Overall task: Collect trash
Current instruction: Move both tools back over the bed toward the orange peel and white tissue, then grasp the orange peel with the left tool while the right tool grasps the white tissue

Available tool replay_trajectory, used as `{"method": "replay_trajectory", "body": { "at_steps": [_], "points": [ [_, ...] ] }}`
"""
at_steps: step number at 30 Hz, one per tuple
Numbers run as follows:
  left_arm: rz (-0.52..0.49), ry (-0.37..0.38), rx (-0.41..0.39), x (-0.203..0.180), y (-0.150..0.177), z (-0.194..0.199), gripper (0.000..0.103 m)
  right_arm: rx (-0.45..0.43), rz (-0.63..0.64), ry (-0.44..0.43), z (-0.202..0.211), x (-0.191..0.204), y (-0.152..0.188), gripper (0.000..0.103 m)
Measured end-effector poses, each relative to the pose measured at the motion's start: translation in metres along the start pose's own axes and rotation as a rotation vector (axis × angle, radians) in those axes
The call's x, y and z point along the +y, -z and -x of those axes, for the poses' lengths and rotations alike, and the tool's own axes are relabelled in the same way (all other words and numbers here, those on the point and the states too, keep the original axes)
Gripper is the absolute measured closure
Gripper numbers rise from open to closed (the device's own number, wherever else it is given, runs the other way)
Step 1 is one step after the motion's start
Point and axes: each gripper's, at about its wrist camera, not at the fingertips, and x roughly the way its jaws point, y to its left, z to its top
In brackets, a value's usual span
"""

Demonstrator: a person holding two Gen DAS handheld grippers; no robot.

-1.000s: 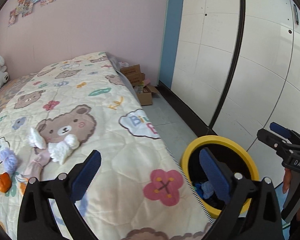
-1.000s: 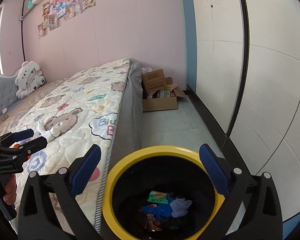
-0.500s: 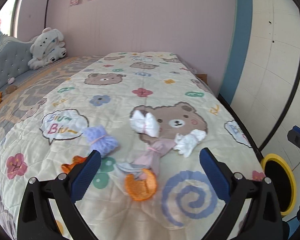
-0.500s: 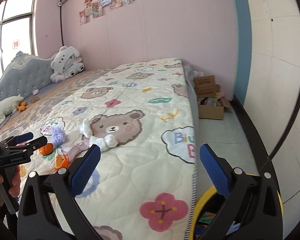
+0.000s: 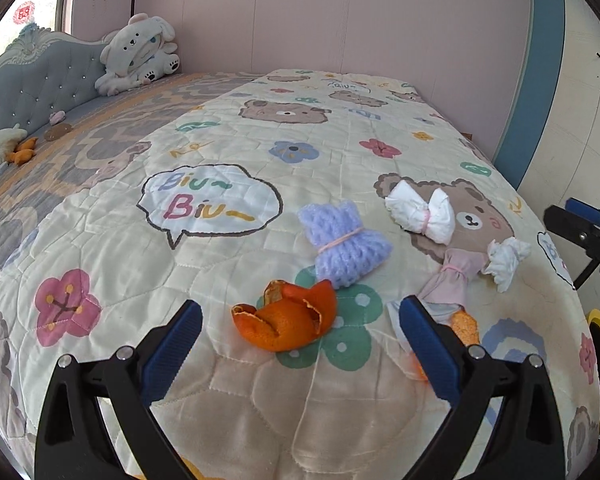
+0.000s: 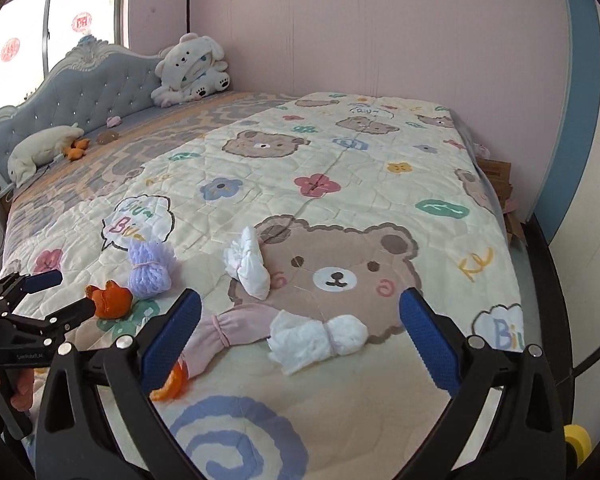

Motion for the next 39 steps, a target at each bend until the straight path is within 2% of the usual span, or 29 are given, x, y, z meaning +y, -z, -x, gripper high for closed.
{"method": "replay_trajectory", "body": {
  "at_steps": [9,17,23,25,26,27,28,32,34,36,39],
  "points": [
    [0.052,0.054,0.067,0.01,0.0,-0.026,0.008,0.086,0.043,0.001,-0.082,0.027,-0.02,0.008],
    [0.071,0.1,0.118,0.012,0.001,-0.047,0.008,0.139,0.059,0.035,-0.133,0.035,-0.029,0.008],
    [0.088,0.12,0.134,0.012,0.001,-0.058,0.023,0.162,0.078,0.051,-0.16,0.044,-0.025,0.008],
    [0.099,0.134,0.127,0.014,-0.001,-0.06,0.031,0.178,0.078,0.046,-0.167,0.049,-0.023,0.008],
    [0.104,0.138,0.126,0.014,-0.001,-0.062,0.041,0.182,0.078,0.051,-0.17,0.05,-0.022,0.009],
    [0.109,0.148,0.127,0.015,-0.002,-0.064,0.047,0.186,0.078,0.054,-0.172,0.051,-0.021,0.016],
    [0.113,0.154,0.123,0.015,-0.002,-0.065,0.048,0.19,0.075,0.058,-0.174,0.052,-0.02,0.024],
    [0.117,0.18,0.102,0.015,0.0,-0.063,0.057,0.195,0.033,0.049,-0.176,0.048,-0.018,0.039],
    [0.126,0.195,0.087,0.017,0.0,-0.061,0.06,0.186,0.02,0.041,-0.173,0.048,-0.019,0.058],
    [0.133,0.201,0.069,0.018,0.0,-0.057,0.062,0.191,0.008,0.041,-0.171,0.048,-0.02,0.068],
    [0.142,0.198,0.042,0.021,-0.001,-0.05,0.063,0.197,0.013,0.043,-0.169,0.048,-0.02,0.075]
  ]
}}
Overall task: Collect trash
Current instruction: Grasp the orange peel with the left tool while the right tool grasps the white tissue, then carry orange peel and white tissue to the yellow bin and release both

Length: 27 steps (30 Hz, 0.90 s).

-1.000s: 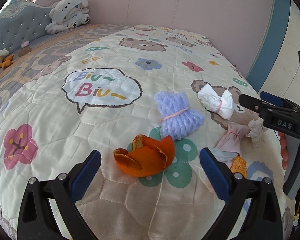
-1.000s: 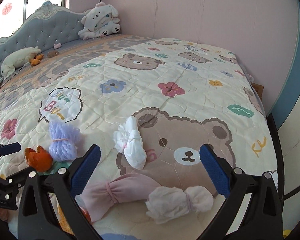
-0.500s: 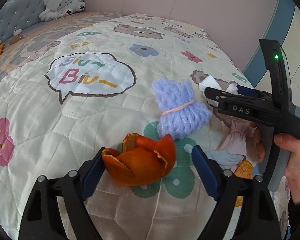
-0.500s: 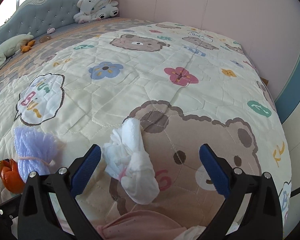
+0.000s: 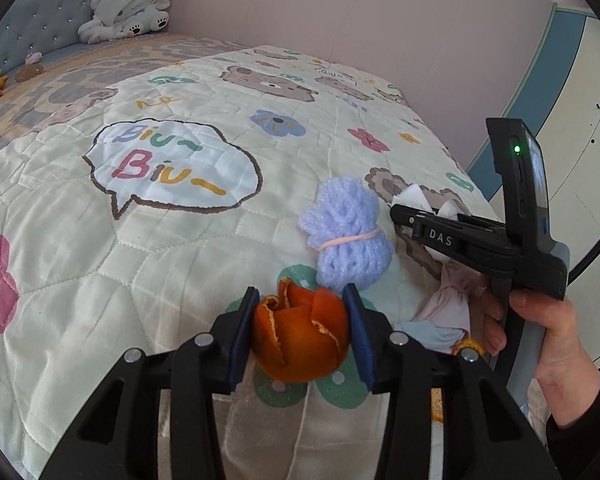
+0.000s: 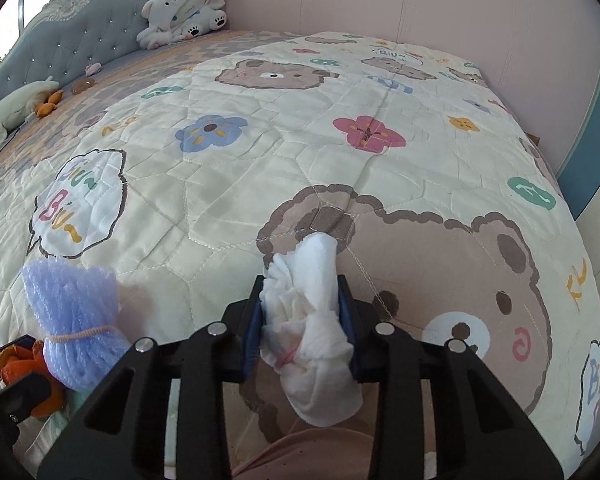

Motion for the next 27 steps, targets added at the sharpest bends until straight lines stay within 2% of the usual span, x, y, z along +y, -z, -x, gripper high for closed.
{"method": "replay_trajectory", "body": {
  "at_steps": [8,16,22,27],
  "points": [
    [0.01,0.018,-0.032,0.002,-0.001,0.018,0.064,-0.025,-0.084,-0.056,0.024,-0.017,0.004,0.079],
    [-0.005,0.011,-0.062,-0.007,0.003,0.045,0.064,-0.12,-0.066,-0.119,0.101,-0.023,0.014,0.079],
    [-0.032,0.002,-0.097,-0.024,0.006,0.073,0.064,-0.184,-0.065,-0.145,0.166,-0.036,0.038,0.079],
    [-0.076,0.027,-0.119,-0.052,0.01,0.096,0.064,-0.219,-0.106,-0.153,0.212,-0.06,0.066,0.079]
  ]
}}
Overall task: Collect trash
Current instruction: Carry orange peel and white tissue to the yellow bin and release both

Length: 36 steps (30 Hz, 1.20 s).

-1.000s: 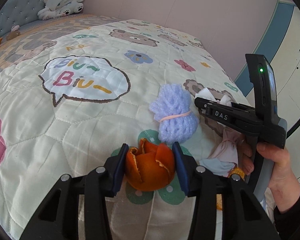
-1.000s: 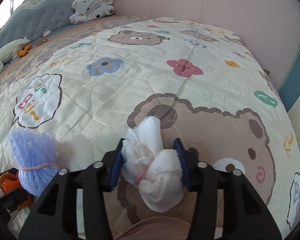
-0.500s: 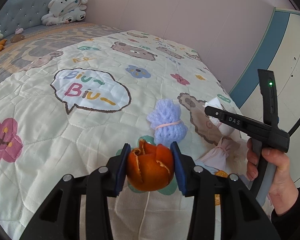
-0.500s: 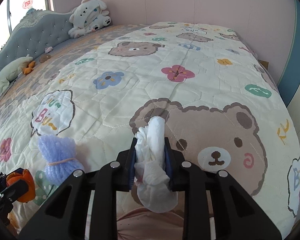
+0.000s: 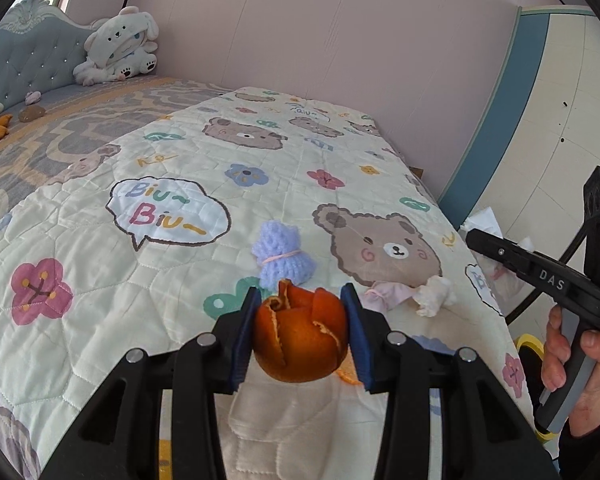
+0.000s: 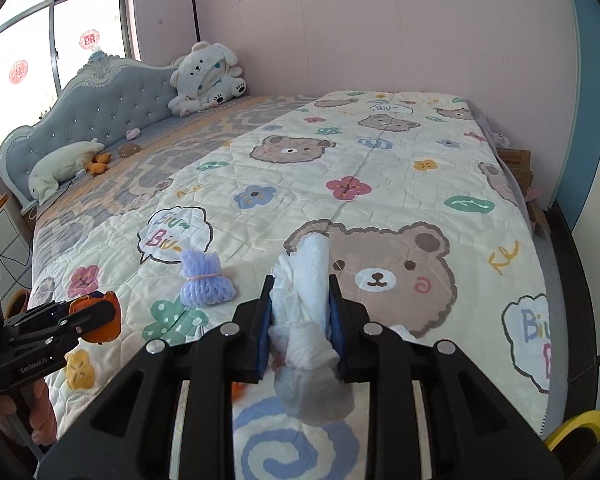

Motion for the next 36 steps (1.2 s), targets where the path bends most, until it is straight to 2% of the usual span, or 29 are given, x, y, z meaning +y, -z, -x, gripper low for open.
{"method": "replay_trajectory", "body": {
  "at_steps": [11,15,23,36],
  "points": [
    [-0.111,0.041,-0.021,-0.081,0.001,0.026,0.064,-0.072,-0.06,0.091,0.107,-0.058,0.047,0.079],
    [-0.159,0.08,-0.019,-0.116,0.002,0.03,0.064,-0.086,-0.094,0.129,0.138,-0.082,0.063,0.079],
    [-0.255,0.155,-0.02,-0.187,0.013,0.027,0.064,-0.104,-0.151,0.189,0.182,-0.119,0.093,0.079],
    [-0.378,0.275,0.029,-0.283,0.031,0.005,0.064,-0.13,-0.213,0.314,0.239,-0.17,0.129,0.078]
  ]
}}
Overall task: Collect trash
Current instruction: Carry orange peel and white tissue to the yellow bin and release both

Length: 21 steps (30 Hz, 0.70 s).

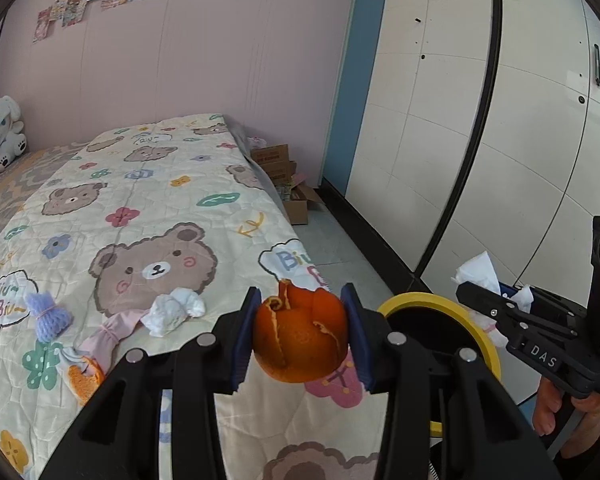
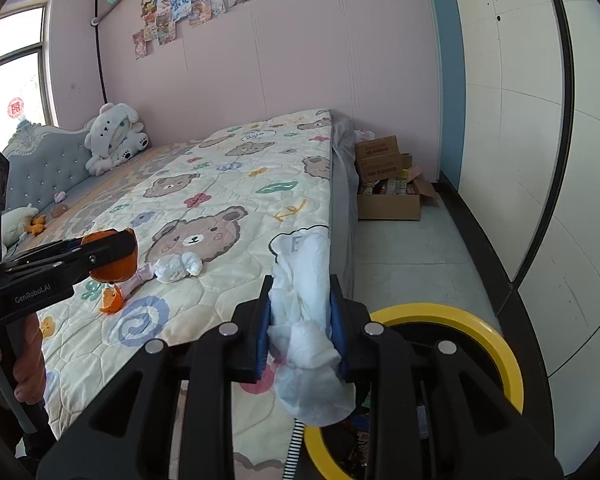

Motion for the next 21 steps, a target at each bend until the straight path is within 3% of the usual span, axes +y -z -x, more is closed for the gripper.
{"method": "replay_trajectory", "body": {
  "at_steps": [11,21],
  "points": [
    [-0.057,0.096,0.082,-0.06,0.004,-0.051,0.064,0.016,-0.065,0.107,0.011,-0.059,0.013,0.078],
    [-0.081,0.145,0.16,-0.102,0.017,-0.098,0.063,0.053,-0.157,0.148,-0.01,-0.108,0.027,0.077]
  ]
}}
